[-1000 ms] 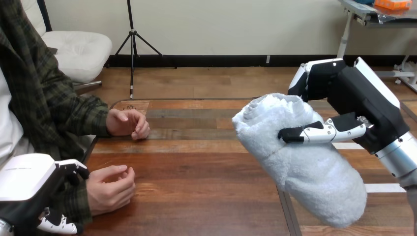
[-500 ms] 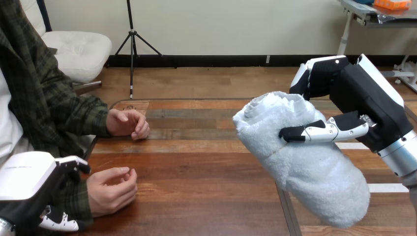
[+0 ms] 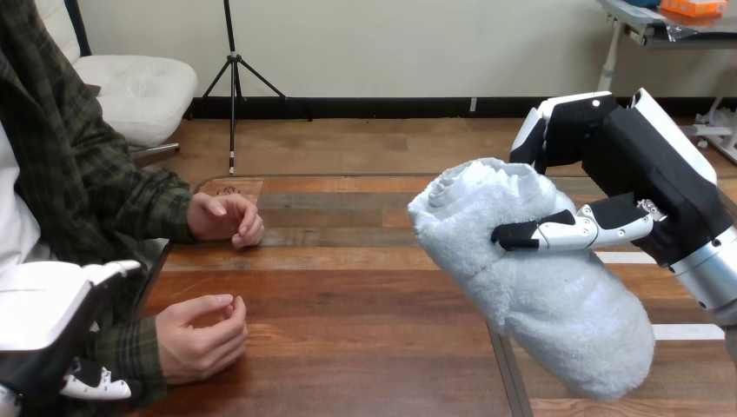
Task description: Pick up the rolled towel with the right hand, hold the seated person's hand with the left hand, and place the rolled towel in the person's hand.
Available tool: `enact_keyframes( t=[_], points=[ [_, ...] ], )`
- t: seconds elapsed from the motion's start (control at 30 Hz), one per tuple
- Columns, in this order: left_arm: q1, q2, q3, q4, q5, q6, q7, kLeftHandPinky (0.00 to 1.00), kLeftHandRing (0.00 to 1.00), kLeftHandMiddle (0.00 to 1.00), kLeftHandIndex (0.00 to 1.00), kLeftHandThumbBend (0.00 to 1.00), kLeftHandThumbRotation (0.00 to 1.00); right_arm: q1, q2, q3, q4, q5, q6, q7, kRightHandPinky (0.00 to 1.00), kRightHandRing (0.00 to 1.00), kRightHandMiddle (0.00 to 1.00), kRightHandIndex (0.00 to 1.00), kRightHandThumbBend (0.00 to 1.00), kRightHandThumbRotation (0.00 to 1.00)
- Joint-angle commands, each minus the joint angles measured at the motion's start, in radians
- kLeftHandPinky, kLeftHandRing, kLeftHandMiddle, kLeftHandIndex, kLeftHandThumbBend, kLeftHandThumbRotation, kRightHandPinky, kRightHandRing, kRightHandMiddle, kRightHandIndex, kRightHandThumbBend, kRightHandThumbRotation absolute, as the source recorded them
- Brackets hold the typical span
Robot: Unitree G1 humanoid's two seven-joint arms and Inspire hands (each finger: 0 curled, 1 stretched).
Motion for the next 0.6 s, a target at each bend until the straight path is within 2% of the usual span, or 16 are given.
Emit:
enact_keyframes(
  t=[0.0, 0.1, 0.33, 0.5, 0.57],
  points=[
    [-0.071, 0.041, -0.008, 0.017, 0.005, 0.020, 0.015, 0.80, 0.85, 0.85, 0.89, 1.00, 0.27, -0.030, -0.008, -0.037, -0.039, 0.032, -0.005, -0.002, 0.15, 0.22, 0.31, 0.37, 0.79, 0.00],
    [-0.084, 0.051, -0.012, 0.043, 0.007, 0.019, 0.024, 0.82, 0.86, 0.86, 0.90, 1.00, 0.28, -0.027, -0.010, -0.038, -0.044, 0.031, -0.002, -0.003, 0.15, 0.22, 0.31, 0.37, 0.79, 0.00],
    [-0.108, 0.065, -0.024, 0.071, 0.003, 0.042, -0.007, 0.82, 0.86, 0.87, 0.91, 1.00, 0.30, -0.024, -0.011, -0.039, -0.048, 0.026, -0.007, -0.006, 0.15, 0.22, 0.31, 0.37, 0.79, 0.00],
    [-0.130, 0.073, -0.042, 0.113, 0.001, 0.031, 0.007, 0.82, 0.86, 0.87, 0.91, 1.00, 0.31, -0.022, -0.012, -0.039, -0.054, 0.021, -0.006, -0.009, 0.15, 0.22, 0.31, 0.37, 0.79, 0.00],
    [-0.139, 0.079, -0.056, 0.119, 0.016, 0.055, -0.018, 0.82, 0.86, 0.87, 0.91, 1.00, 0.32, -0.021, -0.012, -0.040, -0.055, 0.019, -0.009, -0.010, 0.15, 0.22, 0.31, 0.37, 0.79, 0.00]
  ],
)
